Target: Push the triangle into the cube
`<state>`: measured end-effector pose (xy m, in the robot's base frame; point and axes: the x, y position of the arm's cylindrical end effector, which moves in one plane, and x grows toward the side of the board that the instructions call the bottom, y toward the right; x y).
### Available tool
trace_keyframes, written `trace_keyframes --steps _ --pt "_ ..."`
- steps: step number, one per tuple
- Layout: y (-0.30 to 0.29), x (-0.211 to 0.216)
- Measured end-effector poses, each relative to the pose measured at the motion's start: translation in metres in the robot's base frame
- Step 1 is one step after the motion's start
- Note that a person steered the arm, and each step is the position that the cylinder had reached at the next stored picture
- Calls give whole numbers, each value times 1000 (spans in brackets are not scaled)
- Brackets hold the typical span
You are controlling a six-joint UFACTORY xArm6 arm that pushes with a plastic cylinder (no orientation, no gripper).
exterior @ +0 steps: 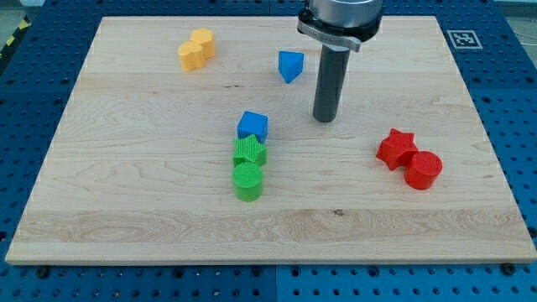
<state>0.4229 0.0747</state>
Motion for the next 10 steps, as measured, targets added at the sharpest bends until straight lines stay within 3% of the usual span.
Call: trace_keyframes --steps 9,10 --pt "73 -8" --pt "82 -27"
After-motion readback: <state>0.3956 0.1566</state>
